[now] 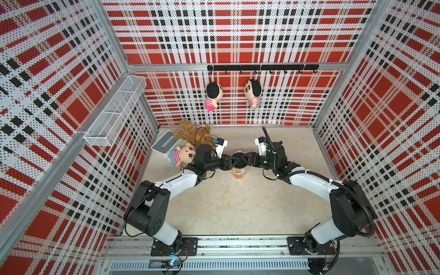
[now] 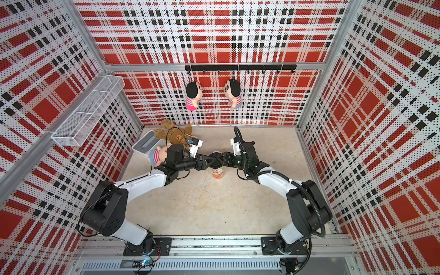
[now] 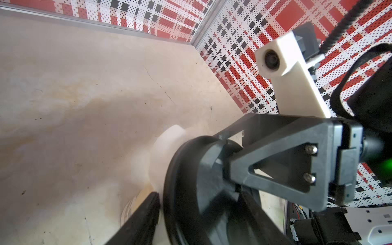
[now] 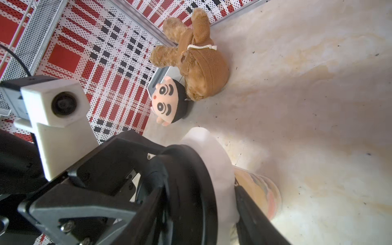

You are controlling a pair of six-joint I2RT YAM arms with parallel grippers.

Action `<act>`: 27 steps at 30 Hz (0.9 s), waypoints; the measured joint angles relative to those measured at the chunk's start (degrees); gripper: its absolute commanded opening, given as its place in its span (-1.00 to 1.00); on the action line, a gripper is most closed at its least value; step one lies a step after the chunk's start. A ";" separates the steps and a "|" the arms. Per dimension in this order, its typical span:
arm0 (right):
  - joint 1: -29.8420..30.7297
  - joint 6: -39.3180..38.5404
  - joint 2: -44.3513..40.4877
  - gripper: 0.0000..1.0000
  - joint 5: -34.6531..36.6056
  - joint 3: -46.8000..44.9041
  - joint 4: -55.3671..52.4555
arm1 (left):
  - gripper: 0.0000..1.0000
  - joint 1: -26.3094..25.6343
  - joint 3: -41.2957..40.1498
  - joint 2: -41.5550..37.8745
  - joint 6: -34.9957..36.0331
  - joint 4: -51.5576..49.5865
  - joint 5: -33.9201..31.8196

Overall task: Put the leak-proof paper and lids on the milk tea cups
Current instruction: Secure the cup lid on the cup.

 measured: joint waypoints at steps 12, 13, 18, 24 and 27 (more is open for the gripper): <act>1.29 -2.43 0.11 -0.14 3.72 -1.29 2.49 | 0.36 3.37 -1.86 0.15 -10.03 5.77 4.00; 1.29 -2.71 0.11 -0.15 3.85 -1.60 3.21 | 0.36 4.26 -2.69 -0.35 -11.96 7.87 4.46; 1.31 -3.74 0.11 -0.15 4.09 -2.80 5.90 | 0.24 7.13 -5.38 -2.32 -19.39 18.75 5.88; 1.51 -4.33 0.11 -0.15 4.20 -3.52 7.54 | 0.16 6.05 -5.51 -0.37 -21.97 23.74 7.26; 1.51 -4.31 0.09 -0.16 4.20 -4.00 8.52 | 0.12 5.73 -5.55 1.51 -22.62 24.17 7.67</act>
